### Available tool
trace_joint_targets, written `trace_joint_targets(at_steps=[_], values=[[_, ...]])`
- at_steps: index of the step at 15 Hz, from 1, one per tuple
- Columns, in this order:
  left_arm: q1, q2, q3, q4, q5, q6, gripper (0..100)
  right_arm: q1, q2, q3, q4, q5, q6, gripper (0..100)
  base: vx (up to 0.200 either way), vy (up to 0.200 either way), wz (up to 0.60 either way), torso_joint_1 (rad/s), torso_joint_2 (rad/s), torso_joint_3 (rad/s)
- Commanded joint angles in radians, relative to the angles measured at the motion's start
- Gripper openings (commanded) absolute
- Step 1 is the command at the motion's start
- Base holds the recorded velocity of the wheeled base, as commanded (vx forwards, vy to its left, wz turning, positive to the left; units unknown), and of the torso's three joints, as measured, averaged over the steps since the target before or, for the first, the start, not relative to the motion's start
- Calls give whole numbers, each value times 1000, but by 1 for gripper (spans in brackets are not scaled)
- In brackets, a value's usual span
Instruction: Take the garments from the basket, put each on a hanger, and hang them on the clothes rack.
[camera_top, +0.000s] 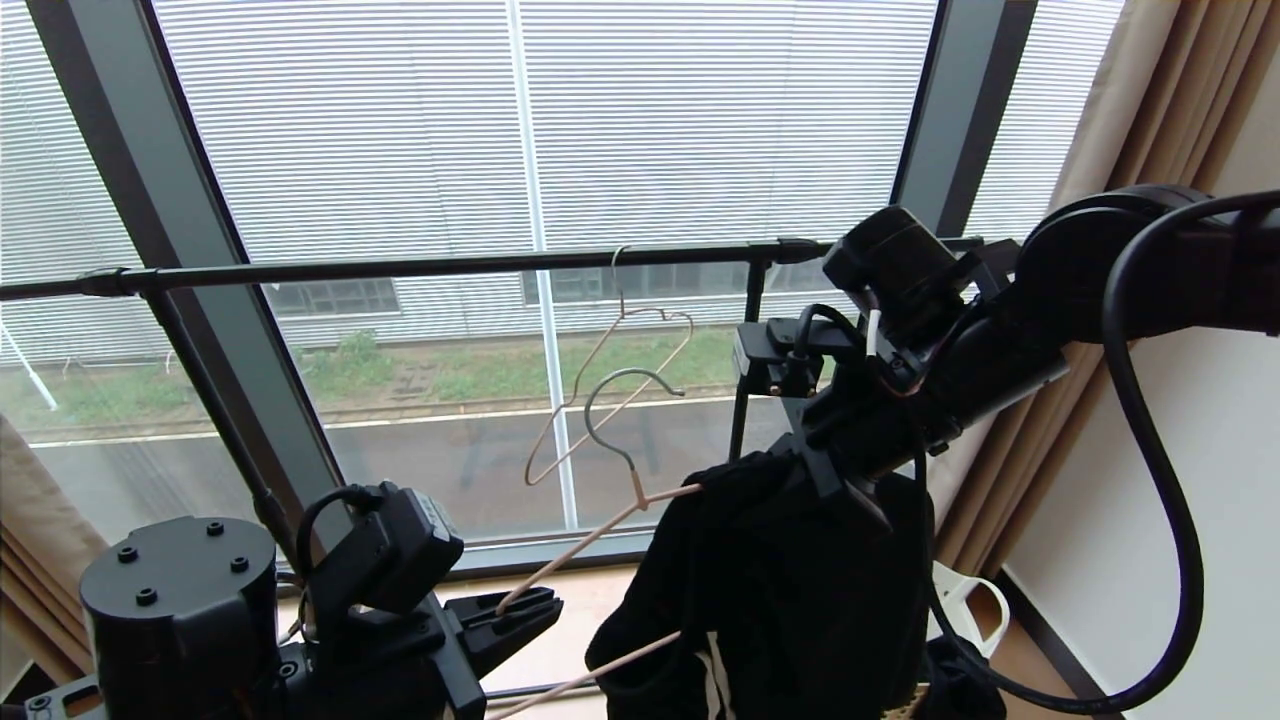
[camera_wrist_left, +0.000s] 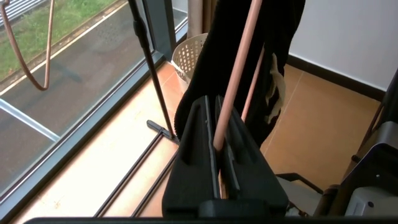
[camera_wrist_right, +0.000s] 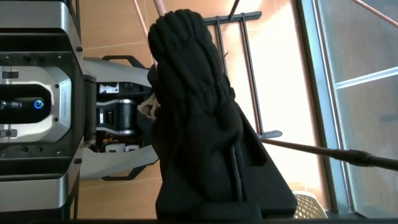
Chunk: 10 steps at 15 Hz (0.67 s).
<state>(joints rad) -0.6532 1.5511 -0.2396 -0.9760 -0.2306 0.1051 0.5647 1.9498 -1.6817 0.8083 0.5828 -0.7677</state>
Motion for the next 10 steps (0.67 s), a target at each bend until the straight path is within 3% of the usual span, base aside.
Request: trace_joint_targets(at_steps=[1, 5, 10], values=[[1, 12, 0, 3, 1, 2, 100, 0, -12, 14, -3, 0, -1, 0, 0, 0, 0, 0, 0, 0], [3, 4, 3, 3, 1, 1, 100, 0, -40, 45, -6, 0, -1, 0, 0, 0, 0, 0, 0, 0], [96, -161, 40, 5, -36, -16, 100, -34, -74, 80, -9, 0, -1, 0, 0, 0, 0, 0, 0, 0]])
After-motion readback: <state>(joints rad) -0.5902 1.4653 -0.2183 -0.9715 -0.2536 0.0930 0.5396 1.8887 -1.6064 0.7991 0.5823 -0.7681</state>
